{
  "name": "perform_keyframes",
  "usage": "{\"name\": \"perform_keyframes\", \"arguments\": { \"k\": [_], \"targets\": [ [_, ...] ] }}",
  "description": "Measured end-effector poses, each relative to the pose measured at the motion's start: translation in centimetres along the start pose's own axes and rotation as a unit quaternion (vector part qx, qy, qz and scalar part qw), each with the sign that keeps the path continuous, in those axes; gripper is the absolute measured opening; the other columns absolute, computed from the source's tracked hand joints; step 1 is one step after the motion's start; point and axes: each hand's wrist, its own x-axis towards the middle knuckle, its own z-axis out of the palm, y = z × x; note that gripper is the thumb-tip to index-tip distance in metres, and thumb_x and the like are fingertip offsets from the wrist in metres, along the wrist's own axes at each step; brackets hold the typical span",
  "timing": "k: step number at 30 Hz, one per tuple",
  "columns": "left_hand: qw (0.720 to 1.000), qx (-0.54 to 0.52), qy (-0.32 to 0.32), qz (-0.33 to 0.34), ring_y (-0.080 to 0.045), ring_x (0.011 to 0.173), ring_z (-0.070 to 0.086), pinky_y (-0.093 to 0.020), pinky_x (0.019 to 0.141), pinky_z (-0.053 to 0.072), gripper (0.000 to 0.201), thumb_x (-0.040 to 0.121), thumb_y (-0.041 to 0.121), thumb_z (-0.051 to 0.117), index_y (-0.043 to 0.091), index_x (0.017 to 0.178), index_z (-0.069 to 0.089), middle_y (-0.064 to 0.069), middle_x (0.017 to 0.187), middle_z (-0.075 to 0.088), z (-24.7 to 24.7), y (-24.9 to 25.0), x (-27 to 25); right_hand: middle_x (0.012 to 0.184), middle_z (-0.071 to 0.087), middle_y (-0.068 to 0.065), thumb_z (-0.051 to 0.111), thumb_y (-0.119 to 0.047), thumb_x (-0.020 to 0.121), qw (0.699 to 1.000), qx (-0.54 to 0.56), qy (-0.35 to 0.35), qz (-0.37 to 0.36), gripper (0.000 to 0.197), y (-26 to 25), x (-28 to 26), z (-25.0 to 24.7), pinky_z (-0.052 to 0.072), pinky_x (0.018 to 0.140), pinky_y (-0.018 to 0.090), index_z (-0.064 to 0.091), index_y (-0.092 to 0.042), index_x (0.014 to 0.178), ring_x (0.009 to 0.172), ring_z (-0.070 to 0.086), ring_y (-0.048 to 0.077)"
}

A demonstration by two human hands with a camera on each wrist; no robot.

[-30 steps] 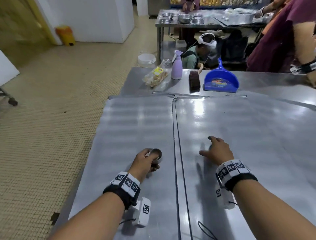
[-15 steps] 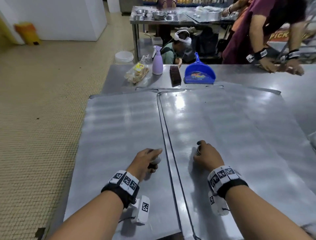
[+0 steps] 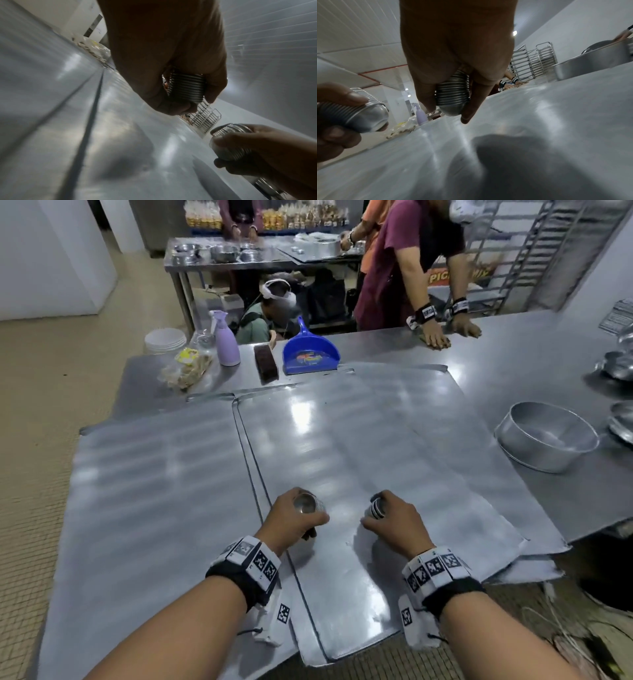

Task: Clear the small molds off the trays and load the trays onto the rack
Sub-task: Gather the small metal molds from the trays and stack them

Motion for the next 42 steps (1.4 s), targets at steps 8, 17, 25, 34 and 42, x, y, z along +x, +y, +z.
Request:
{"name": "perform_keyframes", "arguments": {
  "k": [8, 17, 25, 34, 42],
  "targets": [
    [0.999, 0.011, -0.036, 0.011, -0.027, 0.057, 0.066, -0.035, 0.055, 0.056, 0.052, 0.074, 0.008, 0.083, 0.021, 0.113, 0.052, -0.015, 0.106, 0.064, 12.4, 2.5, 1.6, 0.115, 0.067, -0.002, 0.075, -0.038, 0.073, 0.998, 0.048, 0.028, -0.005, 0.051, 7.9, -0.6, -8.5, 0.051, 0.084, 0.031, 0.056, -0.029, 0.120, 0.100, 0.063, 0.017],
    [0.997, 0.043, -0.058, 0.033, -0.036, 0.072, 0.074, -0.048, 0.069, 0.064, 0.040, 0.072, 0.012, 0.084, 0.018, 0.104, 0.061, -0.017, 0.102, 0.069, 26.1, 4.1, 2.8, 0.104, 0.066, -0.003, 0.081, -0.035, 0.071, 0.998, 0.048, 0.027, -0.019, 0.049, 17.6, -0.3, -16.3, 0.043, 0.077, 0.024, 0.055, -0.028, 0.113, 0.093, 0.060, 0.016],
    [0.991, 0.079, -0.093, 0.051, -0.023, 0.057, 0.065, -0.038, 0.059, 0.058, 0.031, 0.078, 0.013, 0.080, 0.011, 0.102, 0.060, -0.018, 0.091, 0.069, 33.3, 5.7, 3.6, 0.108, 0.066, -0.002, 0.079, -0.032, 0.072, 0.996, 0.074, 0.045, 0.018, 0.050, 23.6, -0.5, -20.4, 0.043, 0.078, 0.027, 0.057, -0.026, 0.116, 0.095, 0.059, 0.016],
    [0.977, 0.136, -0.136, 0.088, -0.029, 0.064, 0.070, -0.041, 0.060, 0.062, 0.039, 0.070, 0.022, 0.085, 0.019, 0.100, 0.061, -0.007, 0.091, 0.072, 39.7, 6.5, 7.8, 0.113, 0.067, -0.002, 0.080, -0.040, 0.070, 0.991, 0.079, 0.072, 0.083, 0.053, 28.5, 0.9, -23.6, 0.049, 0.087, 0.031, 0.057, -0.030, 0.116, 0.103, 0.061, 0.019],
    [0.940, 0.234, -0.206, 0.138, -0.016, 0.065, 0.063, -0.038, 0.065, 0.060, 0.044, 0.073, 0.039, 0.084, 0.024, 0.106, 0.059, 0.001, 0.090, 0.068, 44.5, 8.1, 14.4, 0.116, 0.066, 0.002, 0.081, -0.039, 0.072, 0.984, 0.078, 0.081, 0.139, 0.049, 31.9, 4.9, -26.7, 0.046, 0.083, 0.027, 0.058, -0.031, 0.115, 0.100, 0.060, 0.018]
  ]
}}
